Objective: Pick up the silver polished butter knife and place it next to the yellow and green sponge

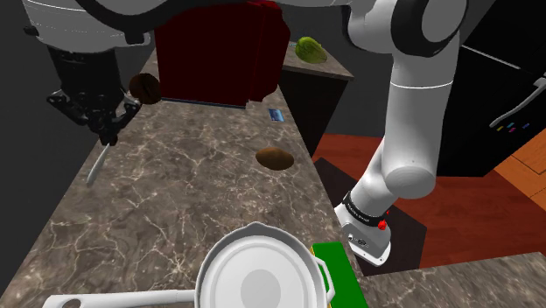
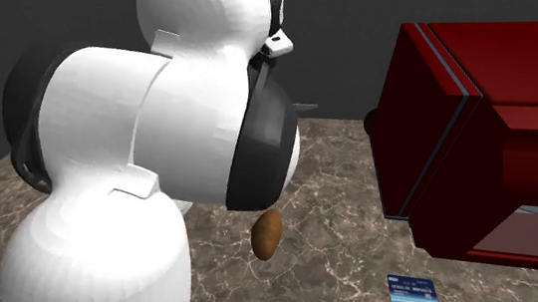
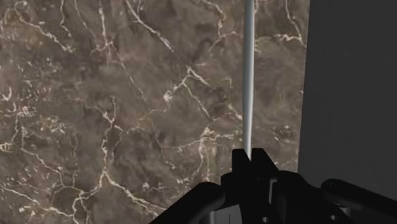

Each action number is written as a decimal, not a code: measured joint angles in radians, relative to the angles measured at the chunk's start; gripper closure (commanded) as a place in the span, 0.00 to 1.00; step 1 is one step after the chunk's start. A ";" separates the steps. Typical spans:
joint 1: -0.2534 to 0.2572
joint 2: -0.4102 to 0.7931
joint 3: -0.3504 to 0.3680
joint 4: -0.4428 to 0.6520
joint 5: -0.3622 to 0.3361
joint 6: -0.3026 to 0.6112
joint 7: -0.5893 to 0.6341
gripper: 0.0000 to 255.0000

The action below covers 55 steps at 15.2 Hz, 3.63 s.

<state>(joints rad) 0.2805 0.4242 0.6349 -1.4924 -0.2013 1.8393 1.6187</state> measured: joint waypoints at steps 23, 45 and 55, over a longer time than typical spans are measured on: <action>0.088 -0.797 0.127 -0.766 0.532 0.137 0.039 1.00; 0.466 -1.204 0.283 -0.895 0.858 -0.015 0.402 1.00; 0.480 -1.199 0.385 -0.950 0.926 0.075 0.436 1.00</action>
<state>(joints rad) 0.7609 -0.7744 1.0196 -2.4424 0.7246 1.9141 2.0550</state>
